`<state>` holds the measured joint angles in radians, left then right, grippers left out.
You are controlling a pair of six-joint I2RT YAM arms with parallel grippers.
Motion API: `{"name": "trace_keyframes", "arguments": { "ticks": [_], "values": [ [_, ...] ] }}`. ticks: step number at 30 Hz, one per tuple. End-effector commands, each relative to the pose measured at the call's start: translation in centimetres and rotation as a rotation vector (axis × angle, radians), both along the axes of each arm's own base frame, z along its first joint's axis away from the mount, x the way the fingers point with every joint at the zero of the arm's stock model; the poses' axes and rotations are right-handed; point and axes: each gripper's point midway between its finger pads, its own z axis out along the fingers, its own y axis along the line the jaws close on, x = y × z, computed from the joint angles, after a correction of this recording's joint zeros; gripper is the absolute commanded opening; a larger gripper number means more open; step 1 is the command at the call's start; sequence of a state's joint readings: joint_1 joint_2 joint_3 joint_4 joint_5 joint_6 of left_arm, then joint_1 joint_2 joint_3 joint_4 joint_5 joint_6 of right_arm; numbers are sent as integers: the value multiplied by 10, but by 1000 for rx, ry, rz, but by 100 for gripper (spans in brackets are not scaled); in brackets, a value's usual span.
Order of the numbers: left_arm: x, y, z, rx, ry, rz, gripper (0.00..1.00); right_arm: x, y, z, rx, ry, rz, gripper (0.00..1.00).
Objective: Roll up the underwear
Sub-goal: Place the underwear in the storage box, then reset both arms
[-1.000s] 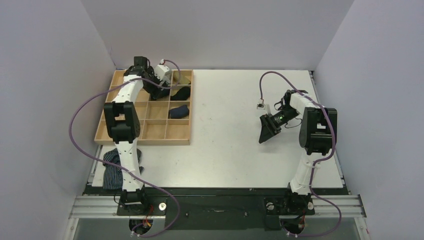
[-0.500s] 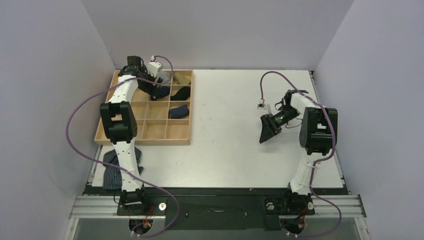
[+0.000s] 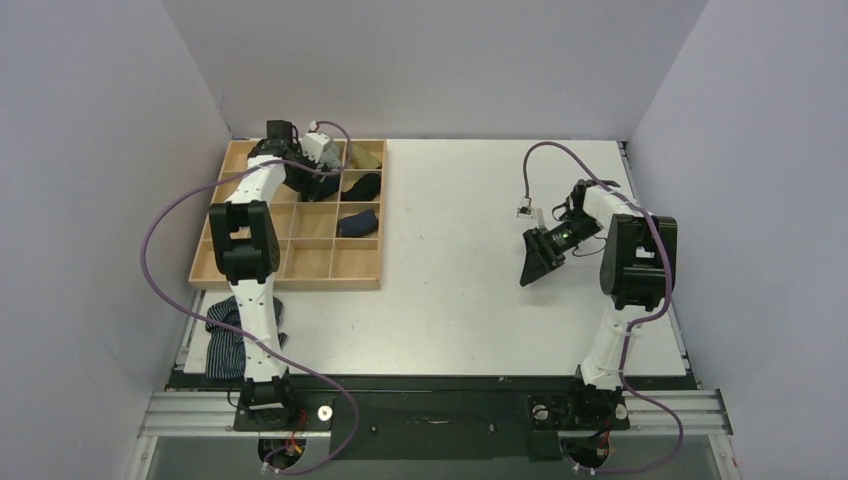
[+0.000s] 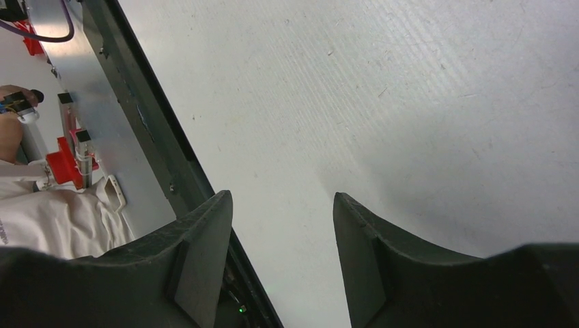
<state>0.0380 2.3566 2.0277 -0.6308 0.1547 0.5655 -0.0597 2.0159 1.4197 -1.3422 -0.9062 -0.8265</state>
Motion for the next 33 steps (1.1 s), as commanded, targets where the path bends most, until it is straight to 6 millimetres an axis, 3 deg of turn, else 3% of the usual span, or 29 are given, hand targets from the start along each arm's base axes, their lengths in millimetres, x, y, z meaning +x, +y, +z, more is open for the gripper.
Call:
{"name": "trace_keyframes", "arguments": {
  "ticks": [1, 6, 10, 18, 20, 23, 24, 25, 26, 27, 28, 29, 30, 31, 33],
  "values": [
    [13, 0, 27, -14, -94, 24, 76, 8, 4, 16, 46, -57, -2, 53],
    [15, -2, 58, -45, -158, 65, 79, 11, 2, 23, 38, -84, -18, 54],
    [17, 3, 85, -67, -230, 132, 89, 18, -2, 29, -9, -129, -53, 57],
    [11, 6, 123, -147, -293, 202, 99, 47, -22, 38, -195, -281, -206, 61],
    [8, 9, 131, -181, -303, 234, 97, 55, -28, 44, -248, -326, -251, 62],
    [4, 20, 151, -240, -338, 291, 97, 66, -39, 63, -328, -430, -321, 65],
    [0, 20, 149, -276, -327, 314, 97, 72, -45, 72, -362, -476, -360, 66],
    [-2, 27, 163, -295, -362, 334, 97, 75, -48, 77, -379, -499, -382, 66],
    [-7, 26, 159, -333, -349, 361, 97, 80, -55, 89, -410, -547, -424, 68],
    [-10, 32, 175, -365, -390, 387, 97, 83, -57, 95, -422, -572, -443, 68],
    [-17, 33, 169, -381, -378, 402, 97, 87, -63, 108, -447, -619, -486, 71],
    [-21, 39, 186, -406, -426, 421, 97, 89, -65, 116, -460, -646, -509, 76],
    [-29, 40, 175, -412, -408, 436, 97, 93, -72, 128, -488, -692, -553, 78],
    [-34, 44, 195, -420, -465, 440, 97, 95, -74, 135, -497, -718, -572, 81],
    [-49, 48, 200, -437, -490, 469, 97, 100, -84, 156, -536, -799, -639, 82]
  ]
}}
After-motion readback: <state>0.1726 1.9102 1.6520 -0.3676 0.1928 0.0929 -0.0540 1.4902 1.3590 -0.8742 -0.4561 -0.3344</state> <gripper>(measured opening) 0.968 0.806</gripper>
